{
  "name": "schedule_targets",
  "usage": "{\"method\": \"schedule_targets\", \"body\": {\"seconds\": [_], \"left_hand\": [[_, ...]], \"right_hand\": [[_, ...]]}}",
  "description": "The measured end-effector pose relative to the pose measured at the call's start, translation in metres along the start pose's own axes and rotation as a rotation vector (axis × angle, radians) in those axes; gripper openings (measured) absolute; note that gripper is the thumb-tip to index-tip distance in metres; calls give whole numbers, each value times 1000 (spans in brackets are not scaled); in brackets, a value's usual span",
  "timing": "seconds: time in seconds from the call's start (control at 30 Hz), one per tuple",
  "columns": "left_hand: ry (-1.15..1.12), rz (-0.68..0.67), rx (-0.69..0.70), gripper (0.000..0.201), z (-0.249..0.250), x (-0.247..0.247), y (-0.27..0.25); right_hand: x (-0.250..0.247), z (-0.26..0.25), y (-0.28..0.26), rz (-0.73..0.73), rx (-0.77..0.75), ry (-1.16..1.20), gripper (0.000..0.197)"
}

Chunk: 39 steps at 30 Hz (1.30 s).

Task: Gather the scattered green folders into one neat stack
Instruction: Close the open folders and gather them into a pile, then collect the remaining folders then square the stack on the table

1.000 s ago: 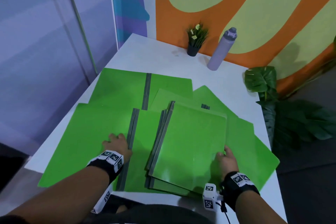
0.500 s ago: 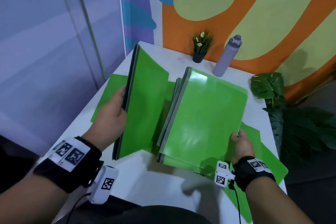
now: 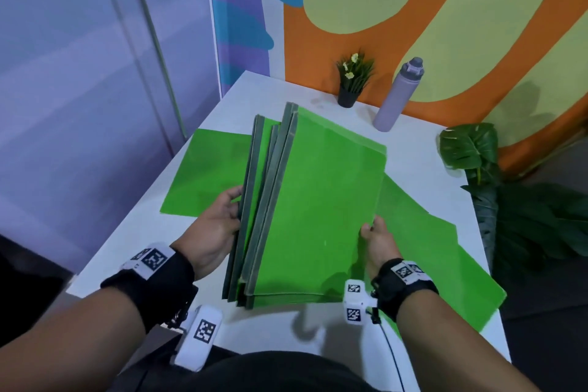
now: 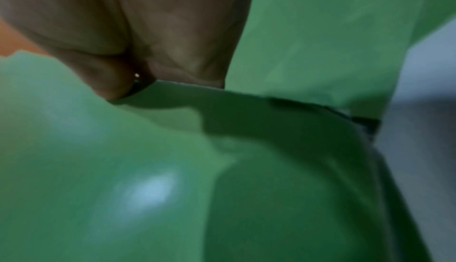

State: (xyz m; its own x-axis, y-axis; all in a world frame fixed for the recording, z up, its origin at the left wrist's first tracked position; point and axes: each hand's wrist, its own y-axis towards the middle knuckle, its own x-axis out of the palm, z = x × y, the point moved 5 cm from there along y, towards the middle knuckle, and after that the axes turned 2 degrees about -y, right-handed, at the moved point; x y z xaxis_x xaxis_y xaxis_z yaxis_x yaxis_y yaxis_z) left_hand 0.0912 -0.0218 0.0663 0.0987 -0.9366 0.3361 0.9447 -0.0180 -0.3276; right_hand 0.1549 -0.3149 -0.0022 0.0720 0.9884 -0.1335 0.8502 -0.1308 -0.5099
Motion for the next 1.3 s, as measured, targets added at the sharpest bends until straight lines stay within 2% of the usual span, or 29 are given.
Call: {"method": "schedule_targets", "body": {"seconds": [0.1, 0.17, 0.27, 0.3, 0.37, 0.5, 0.57, 0.63, 0.73, 0.83, 0.9, 0.93, 1.0, 1.03, 1.07, 1.13, 1.3], "left_hand": [[189, 20, -145, 43, -21, 3, 2], [385, 59, -286, 50, -41, -4, 4], [508, 202, -269, 25, -57, -22, 6], [491, 232, -260, 28, -60, -30, 8], [428, 290, -283, 39, -64, -46, 9], [416, 412, -287, 42, -69, -81, 12], [425, 467, -295, 42, -79, -102, 15], [444, 486, -336, 42, -91, -118, 16], [455, 462, -420, 35, -106, -126, 14], [411, 446, -457, 21, -115, -130, 14], [379, 433, -467, 21, -116, -132, 18], [372, 432, -469, 22, -117, -134, 19], [373, 434, -476, 24, -118, -137, 21], [367, 429, -483, 25, -120, -139, 23], [366, 422, -487, 26, -120, -138, 23], [369, 406, -481, 26, -120, -135, 22], [346, 372, -455, 30, -122, -126, 20]], "right_hand": [[11, 15, 2, 78, -40, -37, 45], [15, 17, 0, 108, -93, -62, 45], [24, 11, -4, -18, -155, -113, 64], [27, 10, -3, -79, -158, -186, 66], [27, 14, -1, -148, -153, -433, 68], [-3, 51, 9, -90, -70, -1124, 97], [-12, 74, 9, -124, 10, -1315, 104], [-13, 88, 5, -157, 35, -1386, 102], [-6, 96, 3, -181, -15, -1419, 92], [1, 97, -2, -166, -63, -1386, 102], [1, 93, -6, -100, -89, -1345, 100], [-2, 90, -6, -29, -93, -1324, 90], [-9, 83, -6, 143, -52, -1241, 55], [-11, 82, -7, 176, -1, -1183, 39], [-11, 83, -7, 167, 47, -1131, 32], [-7, 88, -6, 117, 117, -1047, 30], [-9, 89, 0, 119, 183, -1066, 25]]}}
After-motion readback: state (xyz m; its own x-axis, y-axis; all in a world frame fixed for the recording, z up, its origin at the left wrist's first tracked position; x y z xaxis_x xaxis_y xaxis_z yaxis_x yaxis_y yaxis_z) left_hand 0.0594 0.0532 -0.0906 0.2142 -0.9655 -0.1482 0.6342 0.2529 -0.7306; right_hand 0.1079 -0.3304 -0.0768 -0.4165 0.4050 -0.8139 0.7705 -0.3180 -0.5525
